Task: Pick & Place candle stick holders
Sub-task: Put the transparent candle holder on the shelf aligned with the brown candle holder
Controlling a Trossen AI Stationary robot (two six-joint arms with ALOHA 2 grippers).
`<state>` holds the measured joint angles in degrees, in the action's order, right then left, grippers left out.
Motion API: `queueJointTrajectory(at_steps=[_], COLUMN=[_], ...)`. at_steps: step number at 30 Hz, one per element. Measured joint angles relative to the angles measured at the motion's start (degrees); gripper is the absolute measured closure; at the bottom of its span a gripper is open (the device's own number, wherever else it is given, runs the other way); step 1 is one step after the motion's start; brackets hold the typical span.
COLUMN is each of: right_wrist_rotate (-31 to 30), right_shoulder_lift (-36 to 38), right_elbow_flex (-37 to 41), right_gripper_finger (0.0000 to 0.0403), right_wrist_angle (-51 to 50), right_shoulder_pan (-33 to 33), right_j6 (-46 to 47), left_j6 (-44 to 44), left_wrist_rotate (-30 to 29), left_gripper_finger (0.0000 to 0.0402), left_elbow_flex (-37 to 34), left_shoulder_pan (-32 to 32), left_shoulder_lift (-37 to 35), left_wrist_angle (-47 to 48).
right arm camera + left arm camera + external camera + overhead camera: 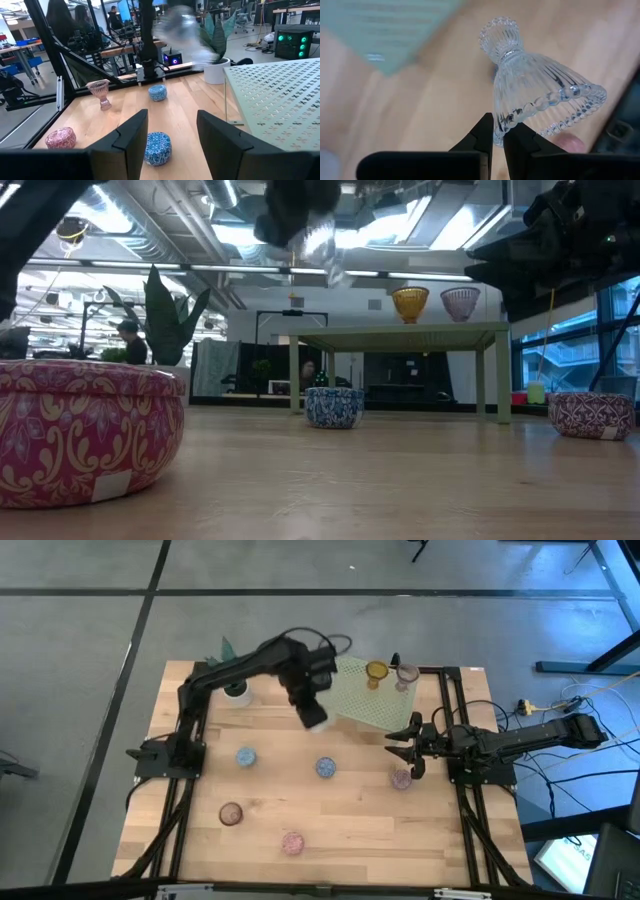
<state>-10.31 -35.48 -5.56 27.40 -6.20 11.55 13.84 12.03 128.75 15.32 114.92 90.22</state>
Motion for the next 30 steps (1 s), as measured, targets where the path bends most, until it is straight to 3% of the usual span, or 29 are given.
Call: queueJointTrajectory(at_steps=[5, 10, 17, 23, 30], right_wrist_rotate=[0.0, 3.7, 11.1, 11.5, 11.6], right_shoulder_lift=[0.0, 0.0, 0.0, -0.1, -1.7], right_elbow_flex=[0.0, 0.0, -2.3, -10.7, -23.2], right_gripper_finger=[0.023, 0.023, 0.023, 0.023, 0.023], right_wrist_angle=[0.2, 2.1, 5.6, -8.8, -31.7], right_shoulder_pan=[0.0, 0.0, 0.0, -0.2, -0.9], right_j6=[0.0, 0.0, -1.5, -3.1, -6.1], left_j6=[1.9, 1.9, 1.9, 1.1, -0.1], left_wrist_rotate=[2.4, 2.2, 1.5, 3.0, 5.4], left_gripper_finger=[0.0382, 0.0382, 0.0382, 0.0382, 0.0382], left_elbow_flex=[0.0, 0.0, 0.0, 0.0, 0.0], left_shoulder_pan=[-6.6, -11.9, -13.1, -13.4, -14.6], left_shoulder_lift=[0.0, 1.6, 8.1, 14.1, 18.2], left_wrist_angle=[-0.1, -0.1, -1.0, -6.2, -3.9])
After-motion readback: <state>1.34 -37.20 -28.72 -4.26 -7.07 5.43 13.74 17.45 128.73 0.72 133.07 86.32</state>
